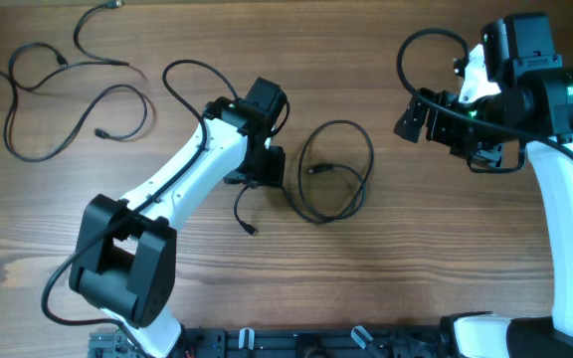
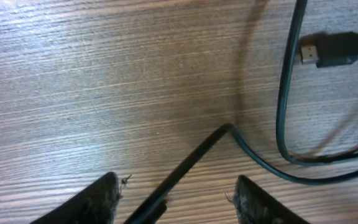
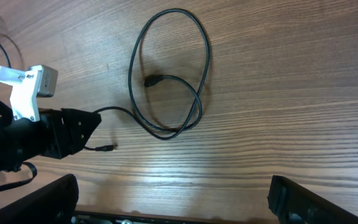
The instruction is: Untangle cables
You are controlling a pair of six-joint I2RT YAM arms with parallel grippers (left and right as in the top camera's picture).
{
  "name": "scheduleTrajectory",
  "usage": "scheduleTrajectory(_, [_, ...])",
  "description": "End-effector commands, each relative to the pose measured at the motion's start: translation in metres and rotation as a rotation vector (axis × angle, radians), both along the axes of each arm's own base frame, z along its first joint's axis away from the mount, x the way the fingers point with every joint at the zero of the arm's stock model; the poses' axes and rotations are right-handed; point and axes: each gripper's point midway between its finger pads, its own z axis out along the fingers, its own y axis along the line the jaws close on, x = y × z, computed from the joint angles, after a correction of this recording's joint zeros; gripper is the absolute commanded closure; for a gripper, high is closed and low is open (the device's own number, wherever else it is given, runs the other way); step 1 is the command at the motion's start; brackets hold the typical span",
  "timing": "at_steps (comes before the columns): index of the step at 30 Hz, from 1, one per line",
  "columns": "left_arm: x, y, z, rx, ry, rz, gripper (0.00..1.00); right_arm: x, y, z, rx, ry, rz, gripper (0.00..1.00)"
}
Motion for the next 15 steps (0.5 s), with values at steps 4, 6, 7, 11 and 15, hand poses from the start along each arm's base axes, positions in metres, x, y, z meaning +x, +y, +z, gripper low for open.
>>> scheduleTrajectory(4, [-0.002, -0.002, -0.021, -0.022, 0.002, -0.015, 0.42, -0.002, 0.004, -0.006, 0.008, 0.025, 0.027, 0.00])
scheduleTrajectory(6, [-0.004, -0.001, -0.022, -0.020, 0.007, -0.015, 0.54, -0.003, 0.003, -0.006, 0.007, 0.028, 0.026, 0.00])
scheduleTrajectory(7, [-0.004, -0.001, -0.022, -0.020, 0.007, -0.015, 0.55, -0.003, 0.003, -0.006, 0.007, 0.028, 0.026, 0.00])
scheduleTrajectory(11, [-0.008, -0.001, -0.025, -0.024, 0.022, -0.016, 0.92, -0.004, 0.003, -0.006, 0.006, 0.034, 0.026, 0.00])
scheduleTrajectory(15, [-0.001, -0.017, 0.014, -0.107, 0.004, -0.021, 0.96, -0.002, 0.004, -0.006, 0.008, 0.024, 0.025, 0.00])
